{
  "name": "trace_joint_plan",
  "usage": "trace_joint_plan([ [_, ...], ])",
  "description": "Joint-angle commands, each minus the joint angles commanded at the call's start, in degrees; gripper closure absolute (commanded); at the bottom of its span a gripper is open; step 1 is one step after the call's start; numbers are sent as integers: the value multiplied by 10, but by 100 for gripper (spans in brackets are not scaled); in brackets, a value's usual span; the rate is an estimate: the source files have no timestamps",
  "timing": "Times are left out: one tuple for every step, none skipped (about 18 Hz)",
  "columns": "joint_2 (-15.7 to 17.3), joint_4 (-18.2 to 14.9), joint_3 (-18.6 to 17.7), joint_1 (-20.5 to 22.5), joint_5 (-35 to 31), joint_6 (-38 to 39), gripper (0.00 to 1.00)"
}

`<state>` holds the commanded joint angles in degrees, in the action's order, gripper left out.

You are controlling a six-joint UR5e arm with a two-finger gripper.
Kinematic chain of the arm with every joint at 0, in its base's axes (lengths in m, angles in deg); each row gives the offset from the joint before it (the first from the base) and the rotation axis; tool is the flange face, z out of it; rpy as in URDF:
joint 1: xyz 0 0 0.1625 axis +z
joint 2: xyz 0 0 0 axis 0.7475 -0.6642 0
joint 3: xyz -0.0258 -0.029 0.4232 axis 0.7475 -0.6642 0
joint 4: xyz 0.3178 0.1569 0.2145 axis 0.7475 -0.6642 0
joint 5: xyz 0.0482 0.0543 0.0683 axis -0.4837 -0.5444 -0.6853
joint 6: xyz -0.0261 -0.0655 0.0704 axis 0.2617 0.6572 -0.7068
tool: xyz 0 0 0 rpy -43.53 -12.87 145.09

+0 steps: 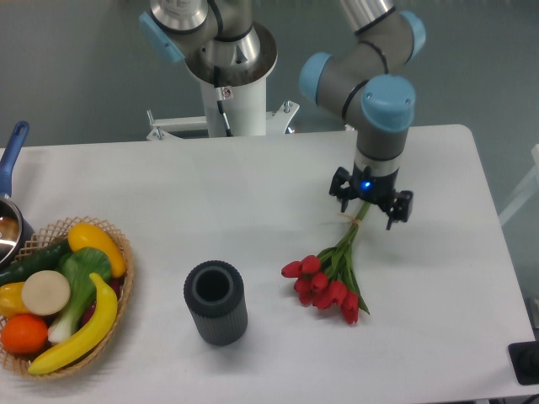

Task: Pick up the flowers from the table

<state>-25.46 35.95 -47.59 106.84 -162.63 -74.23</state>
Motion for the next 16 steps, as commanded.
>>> trace_joint_plan([
  [-1, 2, 2, -3, 0, 0, 0],
  [-5, 3, 1, -4, 0, 0, 0],
  [-8, 3, 0, -5, 0, 1, 0],
  [-10, 4, 0, -6, 0, 1, 0],
  [-11, 4, 1, -7, 1, 2, 0],
  [-11, 4, 0, -7, 1, 2, 0],
  [-11, 4, 1, -9, 1, 2, 0],
  [-18, 4, 3, -13, 0, 3, 0],
  [-22, 4, 4, -14, 0, 3, 0],
  [-26, 4, 4, -15, 0, 3, 0],
  [-34, 4, 4, -19, 0, 4, 0],
  [-40, 4, 7, -25, -1, 5, 0],
  [-45, 4, 11, -26, -3, 6, 0],
  [-47, 4, 14, -27, -4, 8, 0],
  [-48, 4, 18, -27, -4, 10, 3],
  [-48, 4, 18, -28, -4, 11, 16],
])
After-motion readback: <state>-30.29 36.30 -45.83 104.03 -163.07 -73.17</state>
